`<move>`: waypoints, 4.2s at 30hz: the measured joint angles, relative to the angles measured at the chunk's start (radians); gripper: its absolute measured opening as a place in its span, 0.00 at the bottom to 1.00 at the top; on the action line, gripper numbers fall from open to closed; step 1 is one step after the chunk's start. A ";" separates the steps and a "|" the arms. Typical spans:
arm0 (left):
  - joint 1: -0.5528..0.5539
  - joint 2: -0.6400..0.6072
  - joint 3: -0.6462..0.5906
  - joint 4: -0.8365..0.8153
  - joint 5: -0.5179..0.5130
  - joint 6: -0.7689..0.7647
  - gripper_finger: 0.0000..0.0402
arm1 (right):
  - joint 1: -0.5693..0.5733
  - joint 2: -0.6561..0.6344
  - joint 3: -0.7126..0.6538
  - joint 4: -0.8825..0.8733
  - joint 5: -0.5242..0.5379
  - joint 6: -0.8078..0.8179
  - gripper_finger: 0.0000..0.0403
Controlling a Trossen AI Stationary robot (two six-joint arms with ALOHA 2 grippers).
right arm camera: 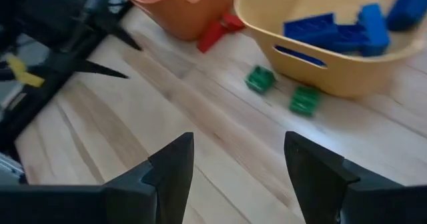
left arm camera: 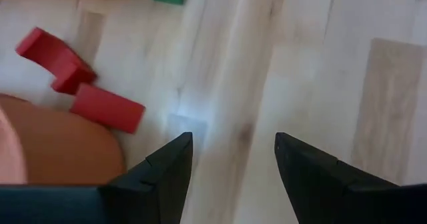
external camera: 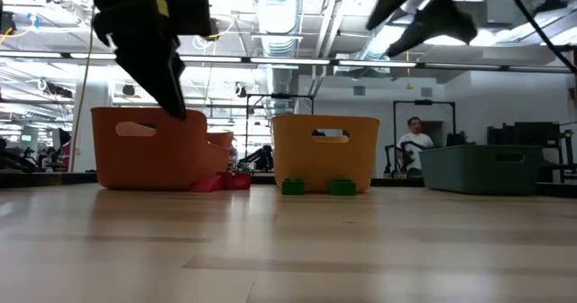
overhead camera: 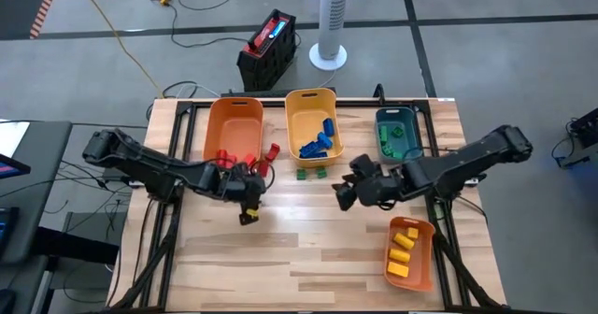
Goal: Sort blocks
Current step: Put the red block into the top orange bin
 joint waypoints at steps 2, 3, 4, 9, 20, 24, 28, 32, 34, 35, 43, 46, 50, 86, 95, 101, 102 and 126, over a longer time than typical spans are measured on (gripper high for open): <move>0.038 0.000 0.013 -0.002 0.024 0.056 0.52 | -0.010 0.016 0.000 0.050 -0.011 -0.025 0.59; 0.058 0.000 0.024 -0.001 0.034 0.087 0.52 | -0.011 0.022 0.000 0.072 -0.015 -0.034 0.59; 0.078 0.000 0.035 0.001 0.045 0.122 0.52 | -0.011 0.024 0.000 0.089 -0.017 -0.038 0.59; 0.180 0.000 0.086 0.001 0.094 0.330 0.52 | 0.010 0.023 0.000 0.107 -0.018 -0.019 0.59; 0.431 0.106 0.282 -0.117 0.296 0.546 0.52 | 0.080 0.024 0.000 0.103 0.024 0.083 0.59; 0.496 0.242 0.394 -0.223 0.318 0.601 0.52 | 0.080 0.024 0.000 0.104 0.029 0.100 0.59; 0.526 0.355 0.471 -0.292 0.327 0.692 0.52 | 0.092 0.024 0.000 0.103 0.031 0.119 0.59; 0.534 0.427 0.487 -0.339 0.327 0.792 0.52 | 0.104 0.024 0.000 0.100 0.032 0.131 0.59; 0.537 0.452 0.484 -0.342 0.327 0.823 0.52 | 0.103 0.024 0.000 0.096 0.032 0.142 0.59; 0.540 0.462 0.484 -0.344 0.327 0.838 0.52 | 0.102 0.024 0.000 0.093 0.033 0.144 0.59; 0.547 0.522 0.483 -0.308 0.281 0.914 0.52 | 0.103 0.024 0.000 0.088 0.034 0.145 0.59; 0.550 0.527 0.481 -0.300 0.273 0.916 0.52 | 0.103 0.024 0.000 0.088 0.034 0.145 0.59; 0.555 0.523 0.473 -0.284 0.271 0.931 0.52 | 0.103 0.024 0.000 0.089 0.034 0.145 0.59; 0.564 0.516 0.400 -0.218 0.180 1.044 0.40 | 0.104 0.024 0.000 0.089 0.034 0.145 0.59; 0.564 0.515 0.400 -0.218 0.181 1.045 0.35 | 0.103 0.024 0.000 0.089 0.034 0.148 0.59; 0.564 0.515 0.400 -0.219 0.184 1.040 0.24 | 0.103 0.024 0.000 0.090 0.033 0.148 0.59; 0.564 0.515 0.400 -0.220 0.184 1.040 0.22 | 0.103 0.024 0.000 0.090 0.033 0.148 0.59; 0.561 0.512 0.402 -0.268 0.221 0.984 0.00 | 0.103 0.024 0.000 0.089 0.031 0.145 0.59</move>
